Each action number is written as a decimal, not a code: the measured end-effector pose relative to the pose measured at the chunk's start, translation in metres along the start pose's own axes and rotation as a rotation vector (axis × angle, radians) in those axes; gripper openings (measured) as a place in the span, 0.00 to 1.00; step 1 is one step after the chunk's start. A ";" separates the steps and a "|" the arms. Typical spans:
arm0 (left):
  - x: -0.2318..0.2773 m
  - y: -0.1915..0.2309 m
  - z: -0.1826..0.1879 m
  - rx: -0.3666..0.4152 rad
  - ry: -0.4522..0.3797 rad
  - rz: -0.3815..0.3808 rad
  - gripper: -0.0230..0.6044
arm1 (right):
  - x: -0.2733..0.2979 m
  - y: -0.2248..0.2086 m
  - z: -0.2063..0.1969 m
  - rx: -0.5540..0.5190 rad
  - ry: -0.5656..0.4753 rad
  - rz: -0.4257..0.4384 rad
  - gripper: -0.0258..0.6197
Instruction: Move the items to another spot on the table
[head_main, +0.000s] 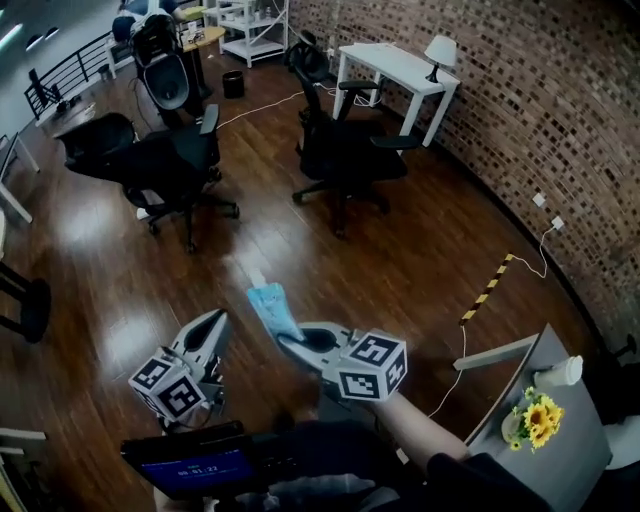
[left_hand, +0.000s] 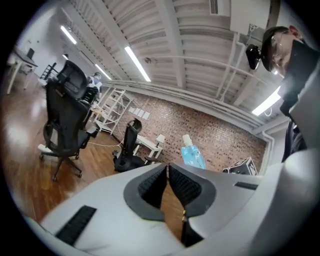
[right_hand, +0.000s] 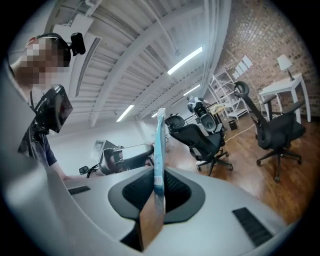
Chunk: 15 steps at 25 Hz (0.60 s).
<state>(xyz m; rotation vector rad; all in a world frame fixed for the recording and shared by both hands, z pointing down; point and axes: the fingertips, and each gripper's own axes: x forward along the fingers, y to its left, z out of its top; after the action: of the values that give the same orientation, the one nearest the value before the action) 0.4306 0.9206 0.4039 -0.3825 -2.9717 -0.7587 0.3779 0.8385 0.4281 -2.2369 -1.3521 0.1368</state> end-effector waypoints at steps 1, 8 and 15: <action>0.022 -0.003 -0.003 0.025 0.035 -0.028 0.08 | -0.005 -0.015 0.005 0.011 -0.025 -0.013 0.10; 0.197 -0.068 -0.008 0.092 0.165 -0.276 0.10 | -0.086 -0.129 0.058 0.065 -0.140 -0.071 0.10; 0.306 -0.158 -0.038 0.144 0.349 -0.615 0.37 | -0.173 -0.194 0.084 0.112 -0.277 -0.248 0.10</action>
<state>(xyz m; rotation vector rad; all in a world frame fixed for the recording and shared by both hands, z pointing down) 0.0940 0.8370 0.3972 0.6336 -2.7695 -0.5563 0.1085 0.7948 0.4180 -1.9921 -1.7102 0.4349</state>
